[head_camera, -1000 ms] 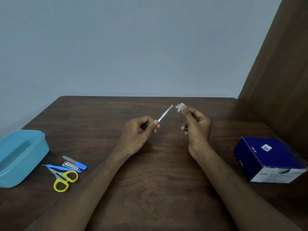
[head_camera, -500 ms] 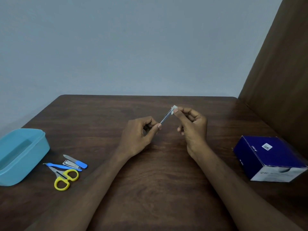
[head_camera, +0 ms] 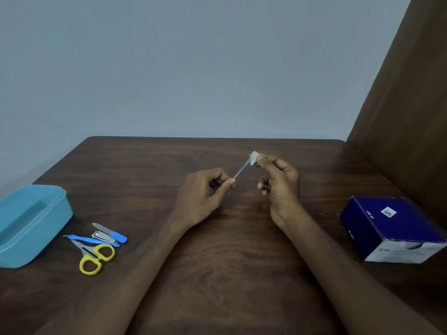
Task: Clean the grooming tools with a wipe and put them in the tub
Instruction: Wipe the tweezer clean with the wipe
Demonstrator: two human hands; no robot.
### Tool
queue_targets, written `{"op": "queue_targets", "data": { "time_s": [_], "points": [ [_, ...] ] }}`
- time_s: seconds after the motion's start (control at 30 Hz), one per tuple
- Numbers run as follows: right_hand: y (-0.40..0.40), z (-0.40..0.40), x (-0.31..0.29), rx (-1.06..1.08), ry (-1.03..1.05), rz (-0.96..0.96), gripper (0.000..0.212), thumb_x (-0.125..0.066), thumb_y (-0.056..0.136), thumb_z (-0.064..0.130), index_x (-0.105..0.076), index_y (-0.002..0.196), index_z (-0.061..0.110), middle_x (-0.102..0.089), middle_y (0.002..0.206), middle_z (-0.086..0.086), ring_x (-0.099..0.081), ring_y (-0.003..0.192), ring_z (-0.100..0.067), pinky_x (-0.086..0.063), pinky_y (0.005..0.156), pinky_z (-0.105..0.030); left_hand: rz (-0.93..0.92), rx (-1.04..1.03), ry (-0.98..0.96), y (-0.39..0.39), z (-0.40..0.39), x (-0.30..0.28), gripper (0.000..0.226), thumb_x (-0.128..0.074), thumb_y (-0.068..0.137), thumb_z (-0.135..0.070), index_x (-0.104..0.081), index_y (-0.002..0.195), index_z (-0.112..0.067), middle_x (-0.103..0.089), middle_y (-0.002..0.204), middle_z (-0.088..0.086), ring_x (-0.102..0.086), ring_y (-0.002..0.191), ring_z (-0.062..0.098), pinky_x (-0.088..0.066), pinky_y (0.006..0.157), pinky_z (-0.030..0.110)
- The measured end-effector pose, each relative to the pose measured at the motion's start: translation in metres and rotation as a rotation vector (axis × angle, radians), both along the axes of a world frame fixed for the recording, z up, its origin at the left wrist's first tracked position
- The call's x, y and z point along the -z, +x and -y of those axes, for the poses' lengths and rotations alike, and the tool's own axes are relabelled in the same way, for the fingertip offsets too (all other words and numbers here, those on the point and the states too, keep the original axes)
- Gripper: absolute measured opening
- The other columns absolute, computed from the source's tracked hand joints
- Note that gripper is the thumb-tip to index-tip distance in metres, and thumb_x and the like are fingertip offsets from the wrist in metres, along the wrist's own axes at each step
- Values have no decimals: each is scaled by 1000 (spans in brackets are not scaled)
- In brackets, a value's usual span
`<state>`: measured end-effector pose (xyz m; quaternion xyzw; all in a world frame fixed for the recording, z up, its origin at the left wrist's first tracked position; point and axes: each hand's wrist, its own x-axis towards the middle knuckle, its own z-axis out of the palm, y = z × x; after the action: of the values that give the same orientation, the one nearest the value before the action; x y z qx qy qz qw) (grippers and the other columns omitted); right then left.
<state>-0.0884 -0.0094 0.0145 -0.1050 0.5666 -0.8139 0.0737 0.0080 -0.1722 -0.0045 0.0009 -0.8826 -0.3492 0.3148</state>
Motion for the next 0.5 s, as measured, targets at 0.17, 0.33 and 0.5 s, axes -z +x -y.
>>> {"op": "queue_targets", "data": {
  "time_s": [0.17,0.33,0.5],
  "points": [
    [-4,-3,-1,12,-54,90,11,-73,96,16,-77,87,20,-78,85,5,-47,41,-8,-27,40,-18,-7,1,6,-1,1,1,21,-73,102,-36,-75,84,-26,-74,74,-14,-71,71,11,-55,68,38],
    [0,-2,0,-55,10,48,13,-73,97,16,-78,86,21,-79,88,4,-47,42,-8,-27,42,-20,1,-7,-18,-1,0,1,20,-73,101,-36,-74,83,-29,-73,74,-17,-71,73,9,-55,68,35],
    [1,-1,0,-84,88,-13,7,-77,96,19,-79,89,20,-79,87,5,-48,43,-7,-29,42,-20,3,-13,-30,-3,3,3,23,-71,101,-41,-69,80,-34,-73,75,-16,-70,72,10,-56,67,42]
  ]
}}
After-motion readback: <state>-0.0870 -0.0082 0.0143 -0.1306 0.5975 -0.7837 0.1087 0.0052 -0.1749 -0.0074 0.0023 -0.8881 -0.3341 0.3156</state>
